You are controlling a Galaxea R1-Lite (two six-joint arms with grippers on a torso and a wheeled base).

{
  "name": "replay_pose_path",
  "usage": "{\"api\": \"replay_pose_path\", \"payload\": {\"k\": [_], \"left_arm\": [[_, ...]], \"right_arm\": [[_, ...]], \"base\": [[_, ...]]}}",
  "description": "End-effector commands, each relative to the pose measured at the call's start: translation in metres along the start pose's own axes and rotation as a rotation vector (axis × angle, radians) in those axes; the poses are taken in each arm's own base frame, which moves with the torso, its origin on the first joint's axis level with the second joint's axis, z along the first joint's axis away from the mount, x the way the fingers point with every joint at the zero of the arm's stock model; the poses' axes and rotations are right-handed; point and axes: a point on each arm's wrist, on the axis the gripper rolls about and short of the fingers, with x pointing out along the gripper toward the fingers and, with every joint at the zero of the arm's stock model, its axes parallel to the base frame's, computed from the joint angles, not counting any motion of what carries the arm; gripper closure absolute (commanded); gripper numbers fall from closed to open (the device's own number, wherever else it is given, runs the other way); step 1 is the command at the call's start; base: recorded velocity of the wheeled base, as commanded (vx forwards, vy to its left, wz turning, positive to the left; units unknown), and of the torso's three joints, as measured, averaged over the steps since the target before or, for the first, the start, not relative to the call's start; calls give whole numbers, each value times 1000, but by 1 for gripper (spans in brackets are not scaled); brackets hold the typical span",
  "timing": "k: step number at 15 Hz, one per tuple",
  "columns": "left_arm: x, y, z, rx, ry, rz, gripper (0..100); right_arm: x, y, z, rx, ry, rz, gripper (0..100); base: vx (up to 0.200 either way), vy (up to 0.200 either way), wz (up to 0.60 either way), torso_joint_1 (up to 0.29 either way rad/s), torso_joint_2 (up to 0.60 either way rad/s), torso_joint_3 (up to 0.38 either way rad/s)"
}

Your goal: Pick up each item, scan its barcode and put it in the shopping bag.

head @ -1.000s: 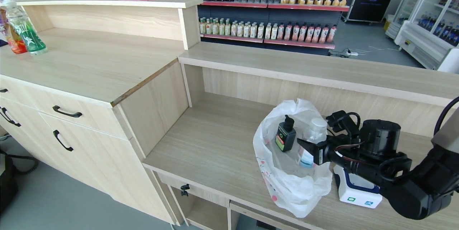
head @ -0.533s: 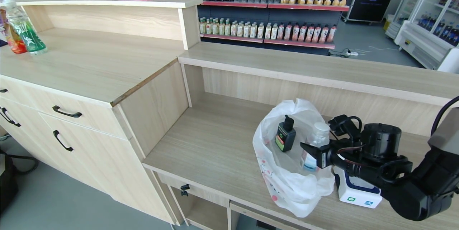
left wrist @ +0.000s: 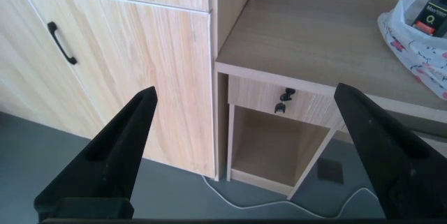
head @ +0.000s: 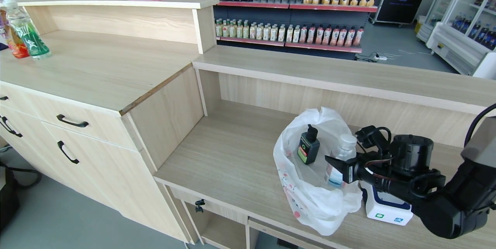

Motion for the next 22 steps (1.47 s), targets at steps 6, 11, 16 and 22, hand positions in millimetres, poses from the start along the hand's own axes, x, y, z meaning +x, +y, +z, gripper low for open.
{"api": "replay_pose_path", "payload": {"k": [6, 11, 16, 22], "left_arm": [[0, 0, 0, 0, 2, 0, 0], [0, 0, 0, 0, 2, 0, 0], [0, 0, 0, 1, 2, 0, 0], [0, 0, 0, 0, 2, 0, 0]], "right_arm": [[0, 2, 1, -4, -9, 16, 100], [1, 2, -1, -3, -6, 22, 100], [5, 2, -5, -4, -5, 27, 100], [7, 3, -7, -11, -8, 47, 100]], "base": [[0, 0, 0, 0, 0, 0], [0, 0, 0, 0, 0, 0], [0, 0, 0, 0, 0, 0], [0, 0, 0, 0, 0, 0]]}}
